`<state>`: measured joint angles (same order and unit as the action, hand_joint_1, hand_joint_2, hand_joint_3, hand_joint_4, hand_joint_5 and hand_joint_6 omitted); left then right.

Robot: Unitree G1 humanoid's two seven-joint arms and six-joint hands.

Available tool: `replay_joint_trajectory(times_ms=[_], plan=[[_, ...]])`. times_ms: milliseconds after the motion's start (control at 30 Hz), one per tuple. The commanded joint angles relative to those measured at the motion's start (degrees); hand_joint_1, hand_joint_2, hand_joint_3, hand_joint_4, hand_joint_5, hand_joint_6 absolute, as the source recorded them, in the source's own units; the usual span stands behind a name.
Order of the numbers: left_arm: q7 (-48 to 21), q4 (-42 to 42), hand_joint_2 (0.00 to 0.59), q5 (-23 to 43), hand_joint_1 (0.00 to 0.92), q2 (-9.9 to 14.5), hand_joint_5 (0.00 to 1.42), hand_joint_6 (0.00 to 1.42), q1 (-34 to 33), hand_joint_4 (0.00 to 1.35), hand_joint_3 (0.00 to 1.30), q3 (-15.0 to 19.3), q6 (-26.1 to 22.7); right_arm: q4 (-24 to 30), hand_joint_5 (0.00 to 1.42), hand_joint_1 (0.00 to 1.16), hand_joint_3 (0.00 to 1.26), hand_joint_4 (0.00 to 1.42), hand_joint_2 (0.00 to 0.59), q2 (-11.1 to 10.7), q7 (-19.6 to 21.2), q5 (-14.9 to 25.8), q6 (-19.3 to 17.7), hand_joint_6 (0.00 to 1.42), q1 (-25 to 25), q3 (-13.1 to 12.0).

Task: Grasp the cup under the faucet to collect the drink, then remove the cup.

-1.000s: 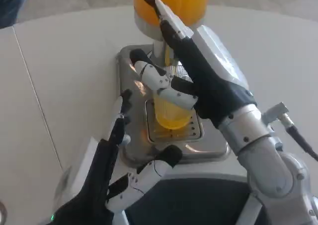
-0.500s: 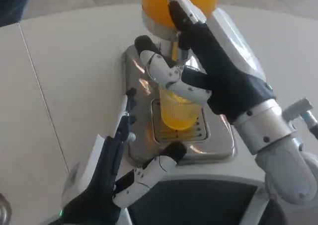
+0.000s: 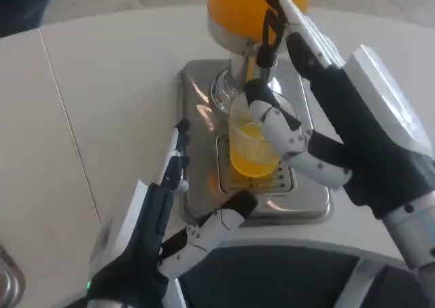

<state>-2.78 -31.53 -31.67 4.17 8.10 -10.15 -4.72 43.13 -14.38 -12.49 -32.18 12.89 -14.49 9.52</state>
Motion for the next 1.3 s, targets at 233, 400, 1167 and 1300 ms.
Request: replay_joint_trajectory(times_ms=[233,400,1167,1300], plan=[[0.4,2.8,0.057,0.8,0.089,0.2,0.13,0.26,-1.9,0.00,0.00,-0.1,-0.5,7.0,0.00,0.59,0.01,0.00,0.516,-3.4,-1.9,-1.7,-3.6,0.00,13.2,-3.8],[0.8,4.2,0.057,0.6,0.089,0.1,0.13,0.26,-3.3,0.00,0.00,-0.2,-0.4,9.4,0.00,0.62,0.00,0.00,0.502,-5.6,-5.2,-4.8,-2.5,0.00,18.6,-4.8],[12.3,19.4,0.035,-3.3,0.261,-2.5,0.13,0.25,-14.6,0.00,0.00,-3.7,0.6,13.1,0.00,0.69,0.01,0.00,0.446,-5.7,-19.4,-16.9,-0.6,0.00,28.4,-2.5],[14.8,22.3,0.036,-3.5,0.296,-3.1,0.14,0.25,-16.5,0.00,0.00,-4.0,0.8,13.1,0.00,0.69,0.01,0.00,0.443,-5.2,-21.4,-17.7,-0.1,0.00,28.5,-2.1]])
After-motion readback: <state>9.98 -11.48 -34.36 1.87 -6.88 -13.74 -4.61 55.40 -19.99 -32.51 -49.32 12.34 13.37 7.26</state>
